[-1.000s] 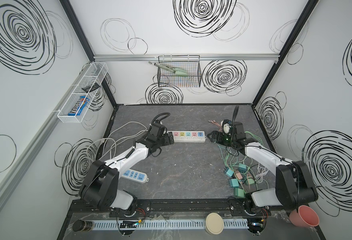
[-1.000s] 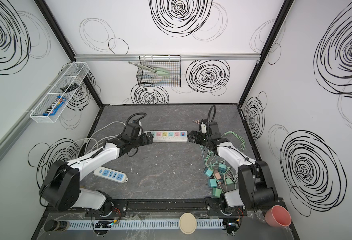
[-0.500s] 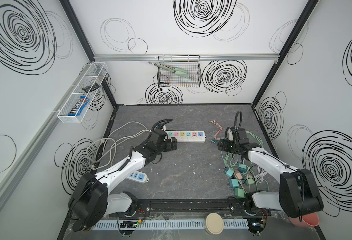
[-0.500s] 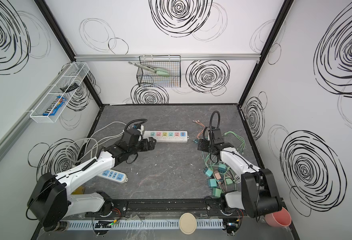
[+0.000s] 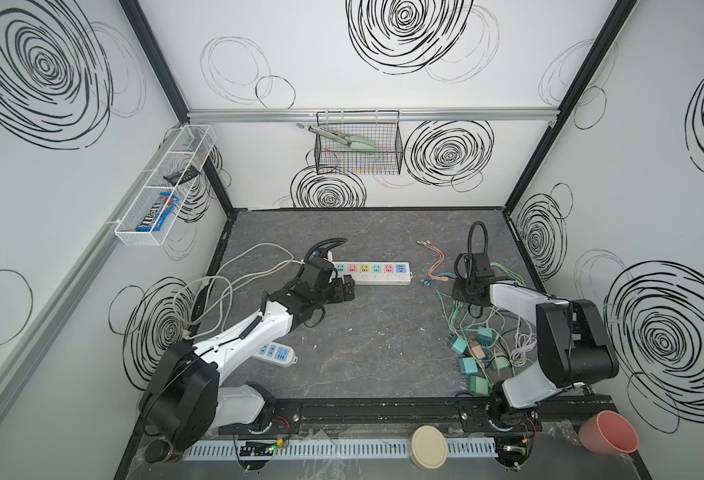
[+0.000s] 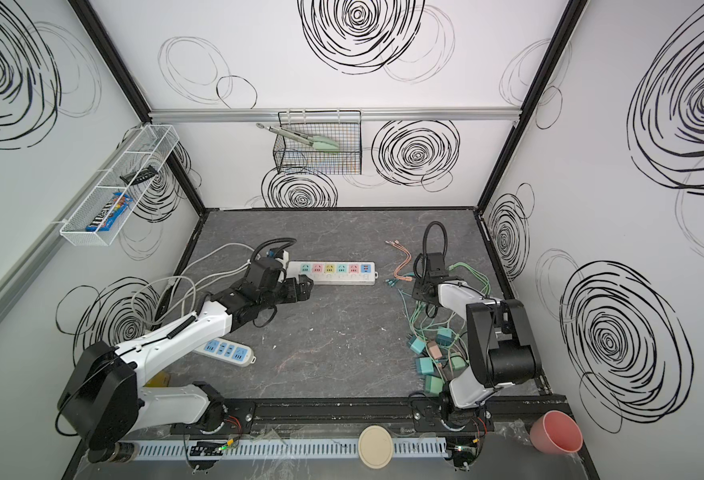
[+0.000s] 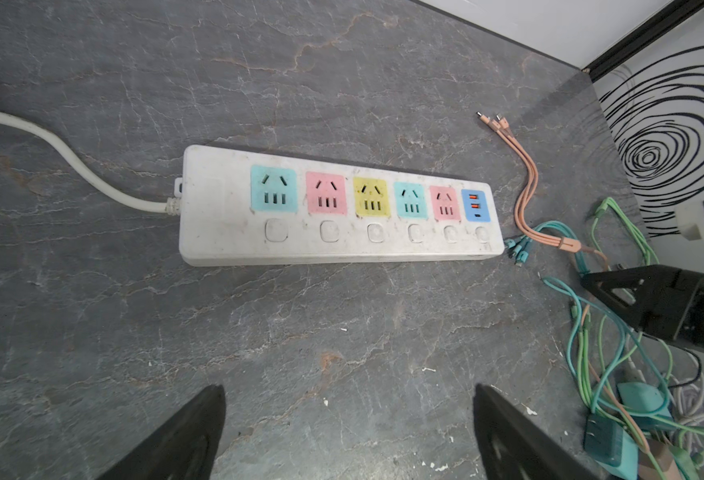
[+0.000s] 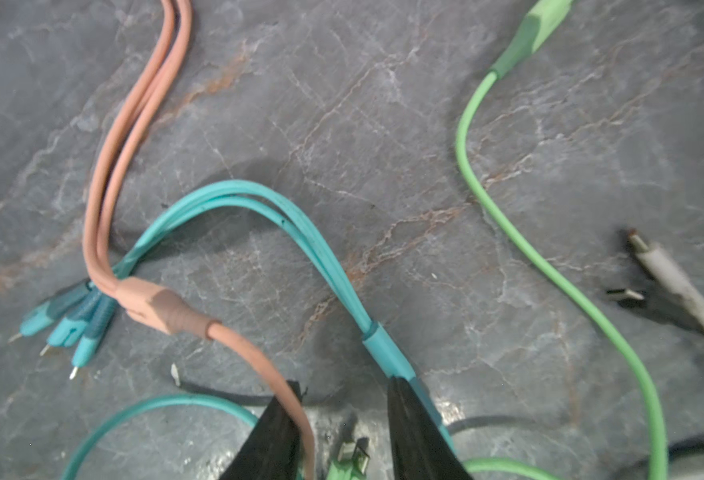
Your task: Insert the plug
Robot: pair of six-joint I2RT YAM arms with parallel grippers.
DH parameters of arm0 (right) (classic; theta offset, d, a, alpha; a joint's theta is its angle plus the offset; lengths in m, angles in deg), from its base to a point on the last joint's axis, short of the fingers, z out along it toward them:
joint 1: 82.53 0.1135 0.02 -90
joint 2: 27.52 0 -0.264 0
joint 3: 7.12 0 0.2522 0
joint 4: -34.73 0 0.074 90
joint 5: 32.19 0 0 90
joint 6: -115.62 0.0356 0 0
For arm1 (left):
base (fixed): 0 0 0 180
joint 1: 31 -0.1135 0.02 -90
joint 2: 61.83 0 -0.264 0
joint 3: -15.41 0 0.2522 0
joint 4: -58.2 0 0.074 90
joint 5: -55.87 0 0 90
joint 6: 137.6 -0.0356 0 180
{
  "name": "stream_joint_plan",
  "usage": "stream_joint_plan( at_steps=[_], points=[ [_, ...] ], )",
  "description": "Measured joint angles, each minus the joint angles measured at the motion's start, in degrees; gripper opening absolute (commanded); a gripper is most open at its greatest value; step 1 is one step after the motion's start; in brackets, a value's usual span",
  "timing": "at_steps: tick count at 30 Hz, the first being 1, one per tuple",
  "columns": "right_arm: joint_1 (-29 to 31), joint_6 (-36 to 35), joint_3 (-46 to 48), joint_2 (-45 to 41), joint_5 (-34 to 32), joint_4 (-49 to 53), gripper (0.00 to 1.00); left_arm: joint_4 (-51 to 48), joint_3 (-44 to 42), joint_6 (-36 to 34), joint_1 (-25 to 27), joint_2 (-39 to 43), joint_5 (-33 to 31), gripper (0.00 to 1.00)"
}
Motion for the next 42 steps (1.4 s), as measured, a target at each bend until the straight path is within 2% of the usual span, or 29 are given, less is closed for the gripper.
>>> stream_joint_plan(
  at_steps=[1,2,9,15,20,28,35,42],
  points=[
    [0.02,-0.33,-0.31,0.39,-0.09,-0.44,0.05,0.0,0.04,0.0,0.0,-0.31,0.04,0.96],
    [0.09,-0.7,-0.59,0.66,-0.31,-0.59,0.0,0.0,0.07,-0.02,0.0,-0.59,0.11,0.96],
    [5.05,-3.54,-5.81,-0.28,-4.98,0.09,0.0,0.2,0.37,-0.59,0.15,-1.44,1.95,0.96],
    [10.32,-4.76,-15.32,-4.35,-5.49,1.18,0.0,1.27,1.03,-0.94,2.05,-2.05,4.13,0.96],
    [13.6,-7.48,-19.65,-9.62,-4.31,-1.81,0.0,2.62,1.97,-1.68,5.64,-2.54,5.99,0.96],
    [14.86,-8.04,-29.66,-14.01,0.85,-5.64,0.0,8.15,3.39,-2.97,10.73,-4.24,11.52,0.96],
    [15.87,-6.01,-34.51,-15.98,8.83,-6.95,0.0,14.14,5.95,-3.96,16.13,-7.39,17.38,1.0],
    [16.68,-2.64,-42.64,-15.87,17.16,-7.85,0.0,21.57,12.2,-3.93,20.52,-13.38,23.47,0.98]
  ],
)
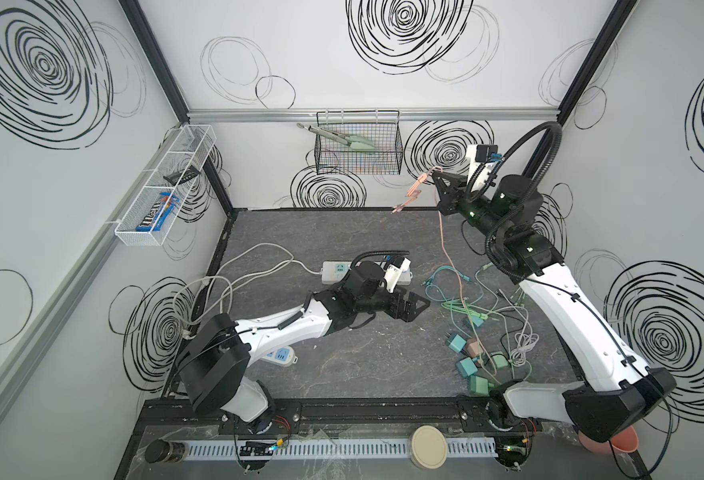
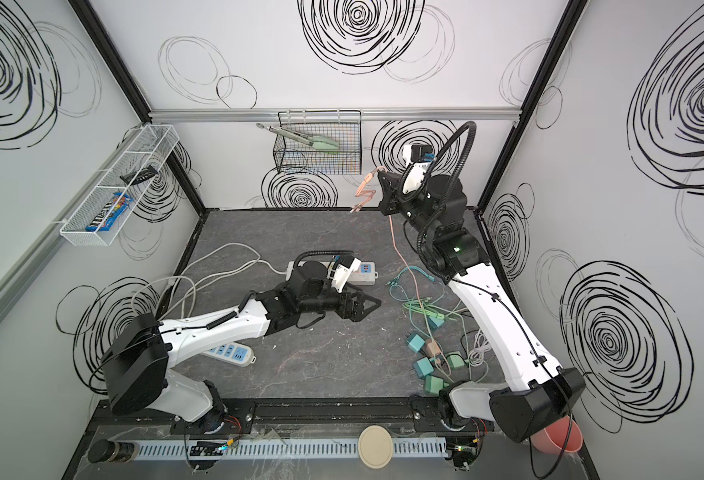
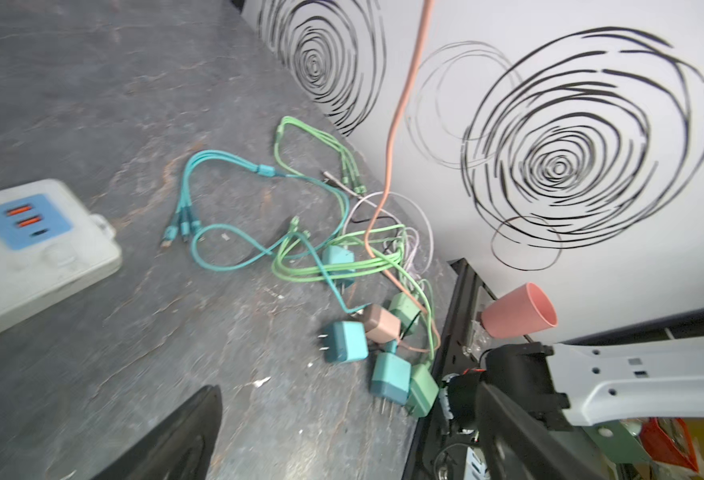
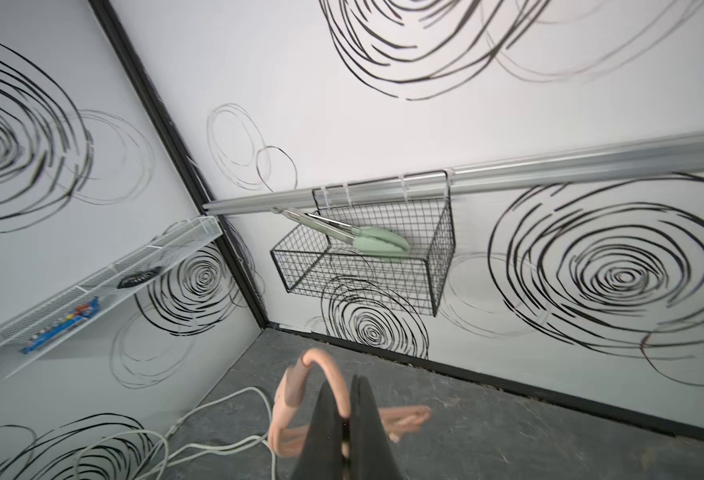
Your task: Insert the plug
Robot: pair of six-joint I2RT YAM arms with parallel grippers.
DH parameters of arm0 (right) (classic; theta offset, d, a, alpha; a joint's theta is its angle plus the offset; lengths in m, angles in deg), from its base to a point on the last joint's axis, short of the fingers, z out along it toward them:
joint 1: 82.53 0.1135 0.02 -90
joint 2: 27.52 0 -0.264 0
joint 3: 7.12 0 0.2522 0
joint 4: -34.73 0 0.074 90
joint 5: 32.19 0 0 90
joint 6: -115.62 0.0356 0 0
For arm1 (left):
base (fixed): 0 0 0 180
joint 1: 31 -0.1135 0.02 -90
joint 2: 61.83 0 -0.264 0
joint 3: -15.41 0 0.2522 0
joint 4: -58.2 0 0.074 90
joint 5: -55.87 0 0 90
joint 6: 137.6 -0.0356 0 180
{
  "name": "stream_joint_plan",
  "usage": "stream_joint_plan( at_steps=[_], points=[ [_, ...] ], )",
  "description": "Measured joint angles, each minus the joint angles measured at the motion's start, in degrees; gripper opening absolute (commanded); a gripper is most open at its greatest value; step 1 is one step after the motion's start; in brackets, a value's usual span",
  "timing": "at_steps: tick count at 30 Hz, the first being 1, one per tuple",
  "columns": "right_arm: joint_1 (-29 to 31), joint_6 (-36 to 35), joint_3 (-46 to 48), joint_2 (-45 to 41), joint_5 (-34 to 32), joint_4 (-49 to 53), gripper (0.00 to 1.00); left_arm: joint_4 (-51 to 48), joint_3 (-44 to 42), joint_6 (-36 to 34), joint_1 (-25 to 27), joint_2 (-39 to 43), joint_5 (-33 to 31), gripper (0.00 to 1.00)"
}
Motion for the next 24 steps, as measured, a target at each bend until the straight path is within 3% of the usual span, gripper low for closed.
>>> stream_joint_plan(
  at_steps=[8,11,12,15,18,21,23,24],
  points=[
    [1.05,2.27,0.57,-1.49,2.73,-3.69,0.0,7.5,12.17,1.11,2.27,-11.54,1.88,0.95],
    [1.03,2.84,3.41,-2.49,2.36,-3.78,0.0,9.86,17.09,2.95,2.27,-17.31,2.1,0.85],
    [0.92,3.02,4.66,-3.04,2.03,-3.74,0.0,10.34,18.56,3.61,2.27,-19.19,1.9,0.76],
    [-0.63,3.87,9.29,-5.4,1.44,-3.93,0.0,11.08,21.07,5.92,2.12,-23.32,1.11,0.29],
    [-5.66,5.66,15.45,-8.59,1.51,-3.91,0.0,12.5,19.63,8.44,1.05,-24.41,1.29,0.0],
    [-13.07,7.45,22.36,-11.23,2.36,-3.48,0.0,15.76,14.03,10.08,-0.98,-22.25,0.81,0.0],
    [-17.29,8.28,26.1,-11.89,3.43,-2.99,0.0,16.48,9.79,10.47,-2.47,-19.71,0.72,0.34],
    [-19.19,8.57,27.61,-11.87,4.02,-2.38,0.0,16.94,7.65,10.34,-3.13,-18.25,0.7,0.44]
  ],
)
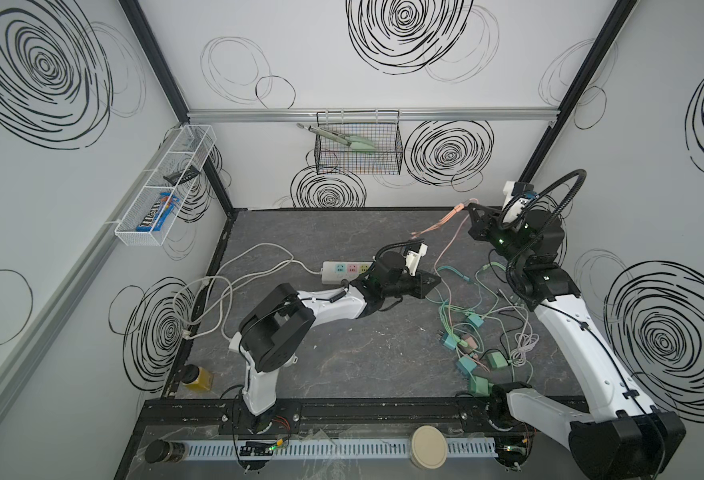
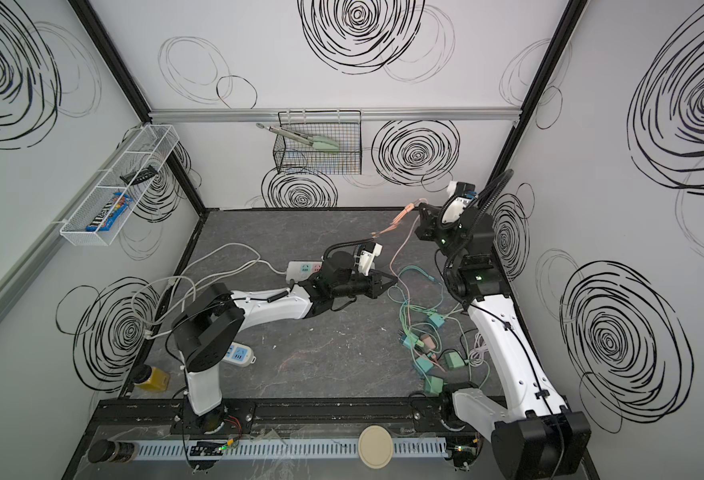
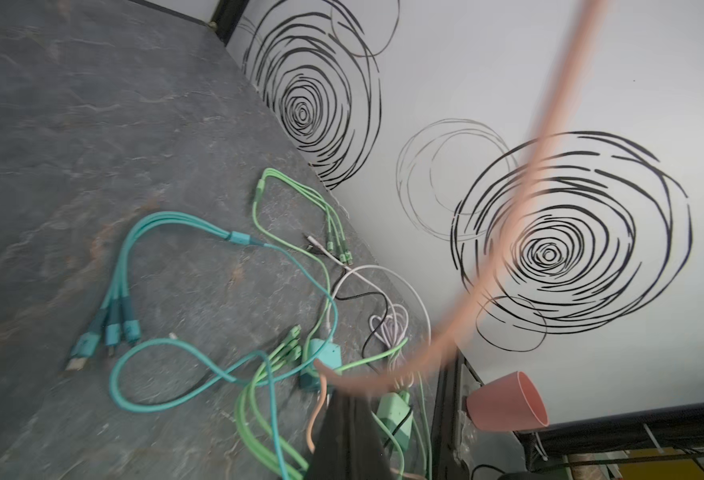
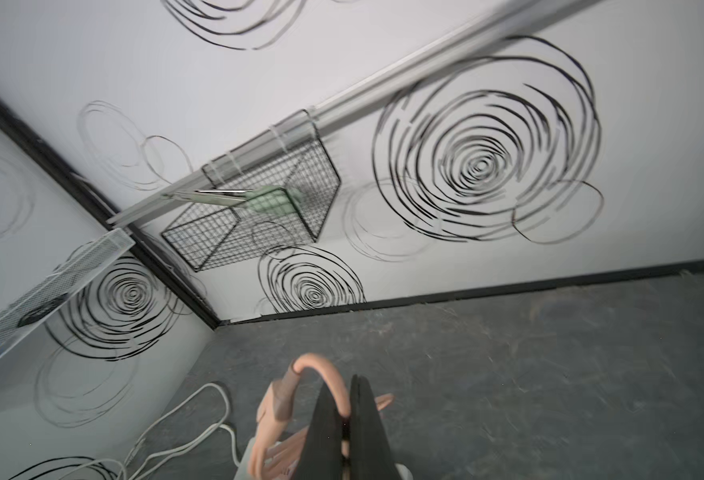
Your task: Insert the plug
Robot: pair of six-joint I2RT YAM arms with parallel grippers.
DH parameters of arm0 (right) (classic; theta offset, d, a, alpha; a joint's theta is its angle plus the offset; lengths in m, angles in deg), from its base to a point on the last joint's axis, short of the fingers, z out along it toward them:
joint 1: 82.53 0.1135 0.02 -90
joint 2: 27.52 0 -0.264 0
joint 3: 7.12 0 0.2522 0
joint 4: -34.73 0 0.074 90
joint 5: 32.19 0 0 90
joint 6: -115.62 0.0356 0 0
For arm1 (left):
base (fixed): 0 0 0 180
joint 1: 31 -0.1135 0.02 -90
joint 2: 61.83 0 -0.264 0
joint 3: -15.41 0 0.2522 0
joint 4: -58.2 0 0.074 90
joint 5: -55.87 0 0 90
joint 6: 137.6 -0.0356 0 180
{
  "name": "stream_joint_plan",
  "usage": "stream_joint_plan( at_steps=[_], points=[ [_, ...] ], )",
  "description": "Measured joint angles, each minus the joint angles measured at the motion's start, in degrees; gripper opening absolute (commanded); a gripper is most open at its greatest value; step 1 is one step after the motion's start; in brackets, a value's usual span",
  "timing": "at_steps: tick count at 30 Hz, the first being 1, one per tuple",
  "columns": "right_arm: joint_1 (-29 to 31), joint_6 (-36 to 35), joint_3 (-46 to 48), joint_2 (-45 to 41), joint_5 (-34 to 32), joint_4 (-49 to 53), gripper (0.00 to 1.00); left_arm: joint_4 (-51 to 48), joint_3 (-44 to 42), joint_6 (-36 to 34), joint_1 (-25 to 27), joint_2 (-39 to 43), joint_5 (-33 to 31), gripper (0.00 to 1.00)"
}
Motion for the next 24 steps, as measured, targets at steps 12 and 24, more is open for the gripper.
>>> stream_joint_plan(
  at_steps=[12,24],
  points=[
    [0.96,0.15,6.67,1.4,6.78,2.75,0.0,4.96,-28.09,-0.31,-3.37,19.78,-4.7,0.45],
    [15.47,0.79,12.48,14.4,7.41,0.61,0.28,-7.82,-35.65,-5.33,-5.99,39.15,-15.06,0.68]
  ],
)
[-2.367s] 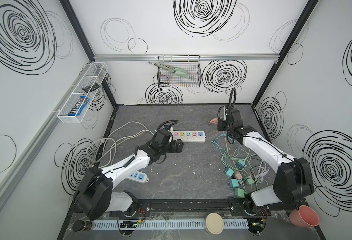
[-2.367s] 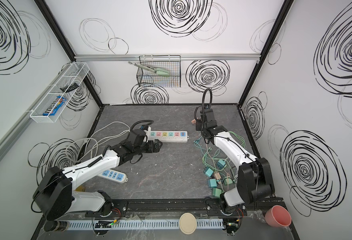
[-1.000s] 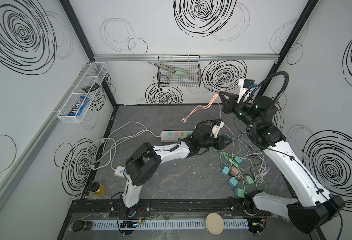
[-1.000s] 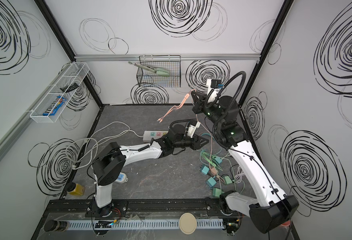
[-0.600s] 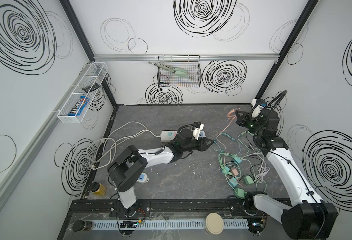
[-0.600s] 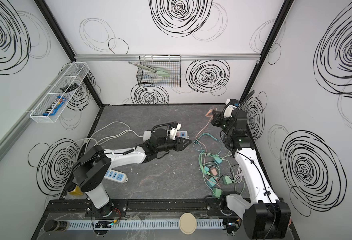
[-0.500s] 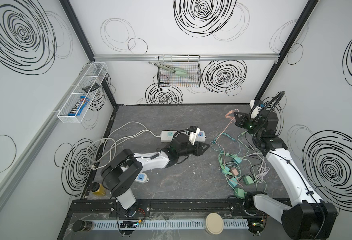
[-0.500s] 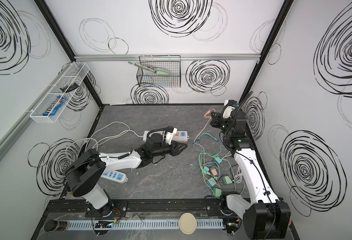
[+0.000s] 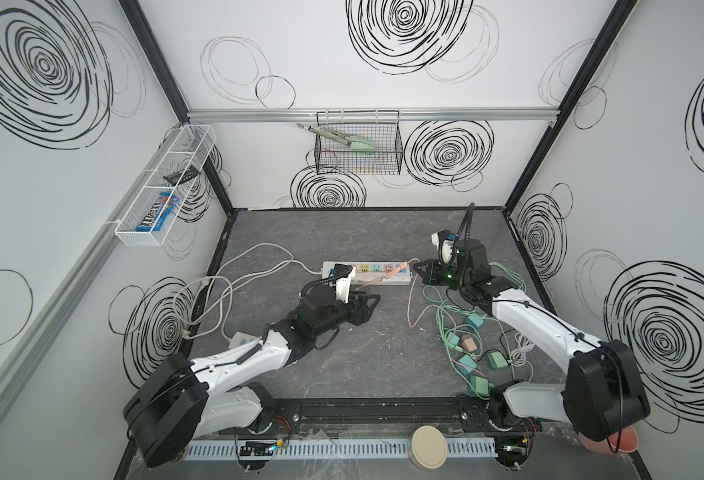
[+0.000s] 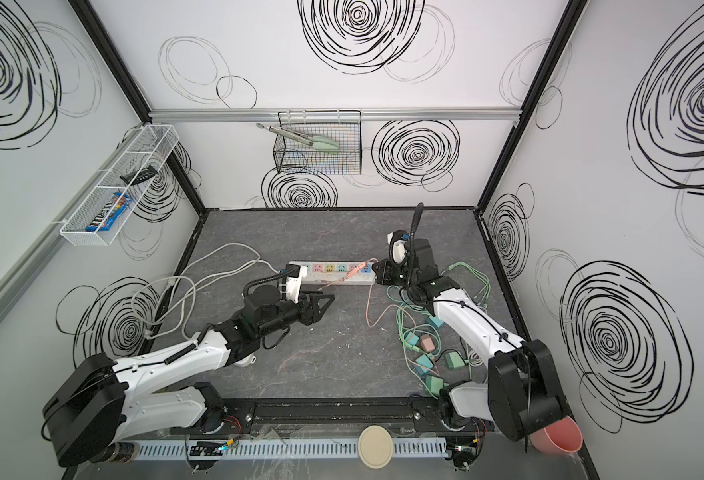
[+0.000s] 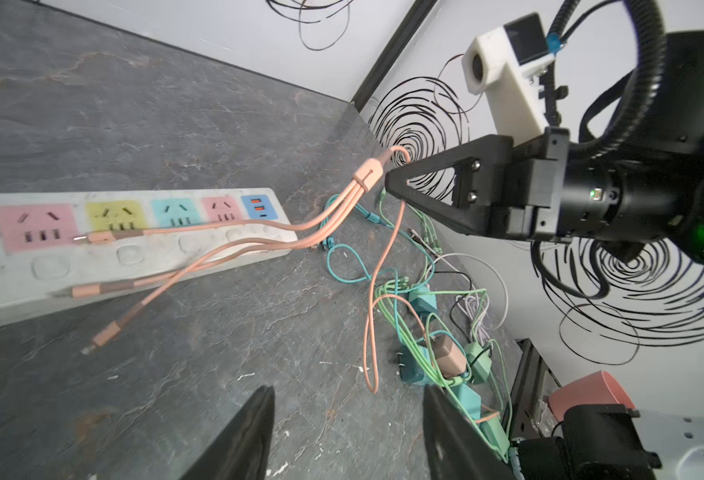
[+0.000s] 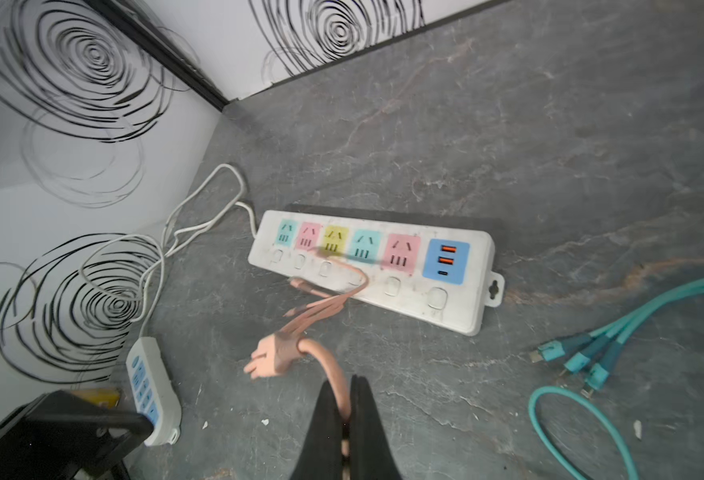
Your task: Insert the plug
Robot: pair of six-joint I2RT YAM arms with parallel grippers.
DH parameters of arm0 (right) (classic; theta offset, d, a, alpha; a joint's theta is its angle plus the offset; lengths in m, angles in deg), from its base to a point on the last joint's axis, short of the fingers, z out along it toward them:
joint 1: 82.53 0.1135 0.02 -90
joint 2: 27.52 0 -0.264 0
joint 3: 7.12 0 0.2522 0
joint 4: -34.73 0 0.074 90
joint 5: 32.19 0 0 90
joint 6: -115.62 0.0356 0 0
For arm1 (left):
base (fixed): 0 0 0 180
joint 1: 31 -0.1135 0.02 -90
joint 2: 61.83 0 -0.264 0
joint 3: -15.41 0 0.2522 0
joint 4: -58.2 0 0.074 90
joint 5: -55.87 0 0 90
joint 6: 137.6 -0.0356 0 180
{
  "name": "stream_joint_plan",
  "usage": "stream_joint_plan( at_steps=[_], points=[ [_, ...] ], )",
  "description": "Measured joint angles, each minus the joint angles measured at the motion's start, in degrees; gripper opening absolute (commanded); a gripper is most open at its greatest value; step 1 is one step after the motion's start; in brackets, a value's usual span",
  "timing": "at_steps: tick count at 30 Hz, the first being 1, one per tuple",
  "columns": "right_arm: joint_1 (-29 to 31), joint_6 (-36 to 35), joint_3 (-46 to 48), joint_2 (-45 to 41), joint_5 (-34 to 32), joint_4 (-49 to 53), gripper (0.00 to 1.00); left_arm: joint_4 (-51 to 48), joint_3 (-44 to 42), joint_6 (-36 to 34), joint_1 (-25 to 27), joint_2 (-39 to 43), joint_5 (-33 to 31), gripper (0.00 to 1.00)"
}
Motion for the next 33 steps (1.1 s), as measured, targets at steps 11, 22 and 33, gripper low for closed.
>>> stream_joint_plan(
  at_steps=[11,22,33],
  points=[
    [-2.95,-3.26,-0.83,3.45,-4.28,8.37,0.97,-12.09,7.39,-0.24,5.66,-14.43,-1.51,0.91],
    [-12.24,0.94,11.17,-13.84,-4.22,4.83,0.97,-28.48,34.23,-2.91,16.44,-36.74,-8.31,0.91],
    [-13.38,-0.79,14.84,-20.11,-4.55,3.1,0.97,-35.89,43.32,-3.26,15.61,-46.29,-12.46,0.75]
  ],
)
